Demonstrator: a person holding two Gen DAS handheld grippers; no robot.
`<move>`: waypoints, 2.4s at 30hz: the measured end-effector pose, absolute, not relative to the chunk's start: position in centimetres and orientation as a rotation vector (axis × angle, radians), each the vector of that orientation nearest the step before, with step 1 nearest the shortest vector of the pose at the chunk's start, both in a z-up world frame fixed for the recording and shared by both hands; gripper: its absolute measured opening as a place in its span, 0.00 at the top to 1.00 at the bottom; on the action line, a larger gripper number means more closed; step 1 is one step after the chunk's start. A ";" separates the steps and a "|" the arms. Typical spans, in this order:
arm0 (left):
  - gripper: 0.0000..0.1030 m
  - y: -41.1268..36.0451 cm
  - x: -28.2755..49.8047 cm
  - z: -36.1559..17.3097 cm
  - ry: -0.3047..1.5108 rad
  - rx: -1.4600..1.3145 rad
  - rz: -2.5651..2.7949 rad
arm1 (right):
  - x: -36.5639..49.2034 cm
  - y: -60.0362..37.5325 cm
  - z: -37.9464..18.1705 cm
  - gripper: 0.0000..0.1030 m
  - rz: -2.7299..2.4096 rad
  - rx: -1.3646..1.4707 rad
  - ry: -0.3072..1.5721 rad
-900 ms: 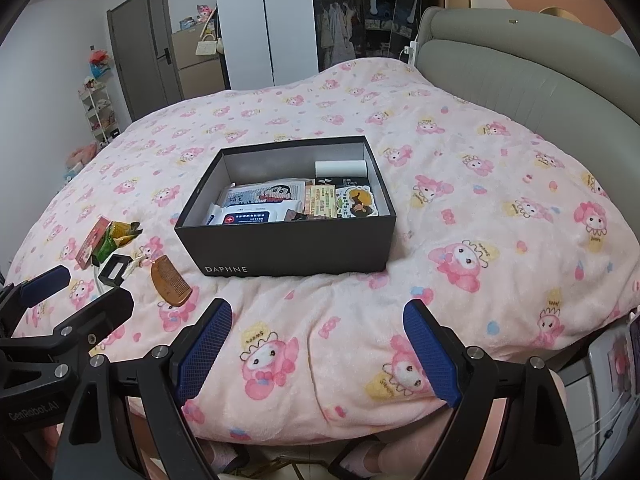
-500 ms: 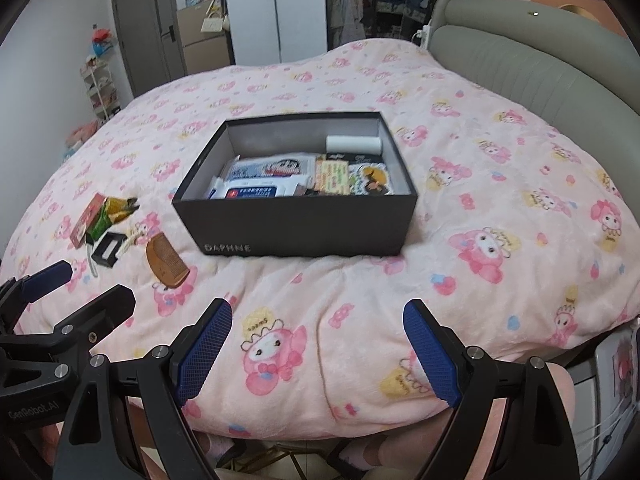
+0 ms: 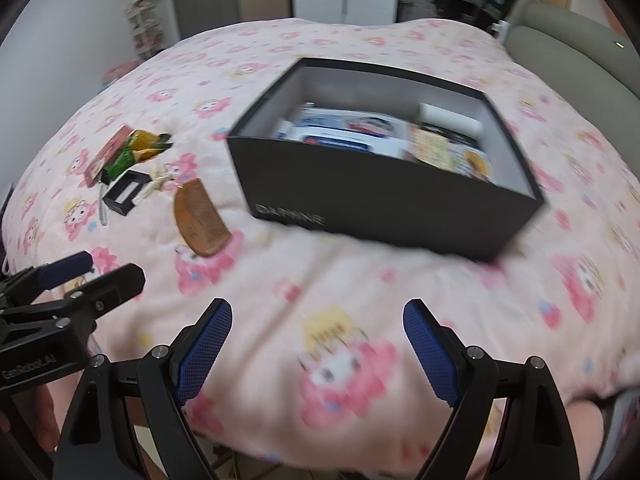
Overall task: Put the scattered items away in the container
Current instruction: 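Move the right tool toward the wooden comb beside the box, then close the right tool on the wooden comb and lift it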
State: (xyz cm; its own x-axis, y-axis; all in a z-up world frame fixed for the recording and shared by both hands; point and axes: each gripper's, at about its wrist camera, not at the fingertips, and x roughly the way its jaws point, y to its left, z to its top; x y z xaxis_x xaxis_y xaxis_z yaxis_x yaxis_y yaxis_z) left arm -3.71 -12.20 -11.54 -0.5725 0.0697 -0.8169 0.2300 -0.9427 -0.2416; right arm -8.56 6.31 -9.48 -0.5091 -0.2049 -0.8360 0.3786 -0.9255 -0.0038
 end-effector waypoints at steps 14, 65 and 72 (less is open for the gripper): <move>0.40 -19.2 -15.7 -17.4 0.429 1.606 -2.518 | -14.6 -2.3 -16.3 0.18 -2.165 1.457 0.151; 0.68 -11.3 -6.6 -18.9 0.550 1.787 -2.741 | -9.1 5.0 -16.7 0.64 -2.211 1.541 -0.092; 0.60 -12.4 -7.1 -18.5 0.562 1.651 -2.732 | -9.1 6.1 -16.2 0.64 -2.254 1.545 -0.110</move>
State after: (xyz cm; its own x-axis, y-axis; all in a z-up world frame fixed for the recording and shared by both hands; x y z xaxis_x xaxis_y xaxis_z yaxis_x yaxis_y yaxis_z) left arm -7.12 -12.38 -18.48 -0.4772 0.2601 -0.8394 0.0921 -0.9351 -0.3421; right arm -9.10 6.13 -16.25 -0.3059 -0.3697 -0.8774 0.2829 -0.9152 0.2870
